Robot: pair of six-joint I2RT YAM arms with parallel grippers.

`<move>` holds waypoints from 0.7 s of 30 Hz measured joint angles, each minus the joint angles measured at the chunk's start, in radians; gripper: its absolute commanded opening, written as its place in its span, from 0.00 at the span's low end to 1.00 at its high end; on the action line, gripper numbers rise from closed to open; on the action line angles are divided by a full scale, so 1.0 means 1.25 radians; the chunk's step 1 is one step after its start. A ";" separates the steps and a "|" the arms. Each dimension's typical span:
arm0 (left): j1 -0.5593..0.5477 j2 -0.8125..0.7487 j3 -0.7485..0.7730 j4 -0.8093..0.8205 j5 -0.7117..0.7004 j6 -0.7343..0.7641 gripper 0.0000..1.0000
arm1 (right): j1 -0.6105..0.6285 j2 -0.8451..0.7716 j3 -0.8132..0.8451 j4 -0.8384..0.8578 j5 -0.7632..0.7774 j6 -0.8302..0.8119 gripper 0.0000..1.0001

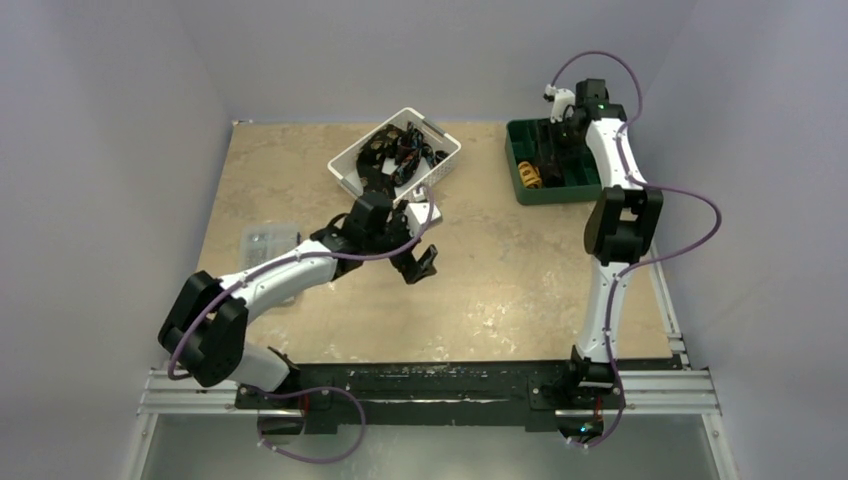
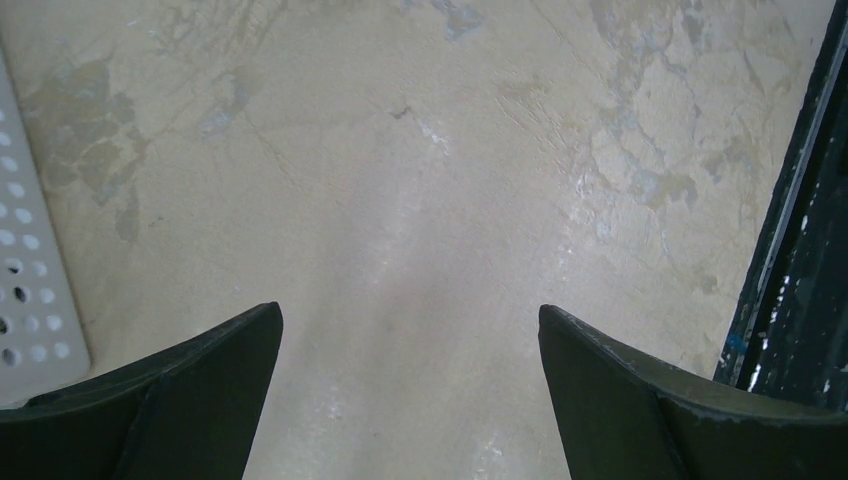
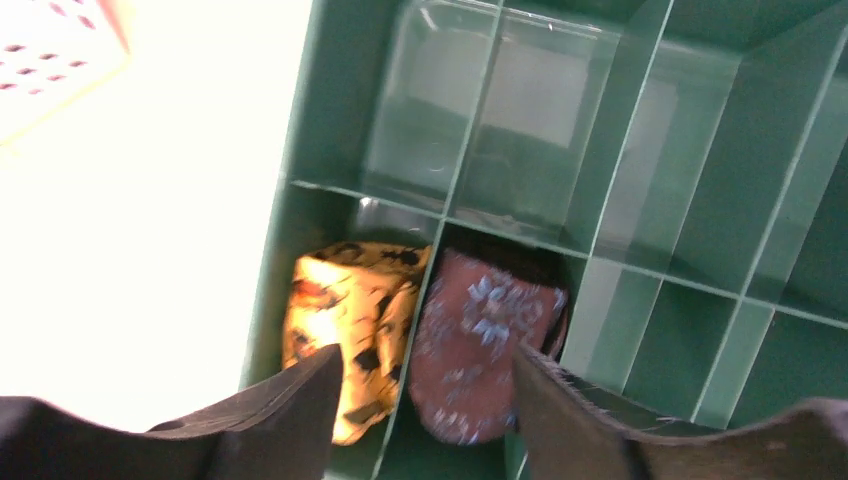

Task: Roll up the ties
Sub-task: Place the tie in the storage box, then reset both arms

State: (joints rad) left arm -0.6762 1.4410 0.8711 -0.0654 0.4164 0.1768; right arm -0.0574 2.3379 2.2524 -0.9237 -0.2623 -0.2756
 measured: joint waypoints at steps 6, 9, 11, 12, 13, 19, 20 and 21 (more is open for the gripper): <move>0.076 -0.008 0.156 -0.146 0.000 -0.058 1.00 | -0.002 -0.189 -0.102 0.047 -0.058 0.018 0.90; 0.122 -0.010 0.254 -0.230 0.000 -0.070 1.00 | -0.004 -0.316 -0.186 0.099 -0.086 0.030 0.96; 0.156 -0.019 0.301 -0.278 0.001 -0.070 1.00 | -0.008 -0.413 -0.282 0.140 -0.106 0.037 0.97; 0.175 -0.026 0.319 -0.307 0.002 -0.070 1.00 | -0.009 -0.449 -0.321 0.149 -0.113 0.038 0.98; 0.190 -0.032 0.332 -0.330 0.003 -0.069 1.00 | -0.012 -0.495 -0.380 0.166 -0.122 0.040 0.99; 0.298 -0.044 0.373 -0.429 0.012 -0.066 1.00 | -0.013 -0.656 -0.670 0.206 -0.141 0.034 0.99; 0.313 -0.043 0.371 -0.440 0.013 -0.065 1.00 | -0.013 -0.681 -0.725 0.210 -0.140 0.031 0.99; 0.326 -0.043 0.365 -0.444 0.012 -0.064 1.00 | -0.013 -0.701 -0.768 0.212 -0.140 0.029 0.99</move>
State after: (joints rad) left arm -0.2691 1.3869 1.3277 -0.6201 0.4316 0.0963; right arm -0.0742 1.4620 1.2922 -0.6590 -0.4374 -0.2398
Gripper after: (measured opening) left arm 0.998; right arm 0.987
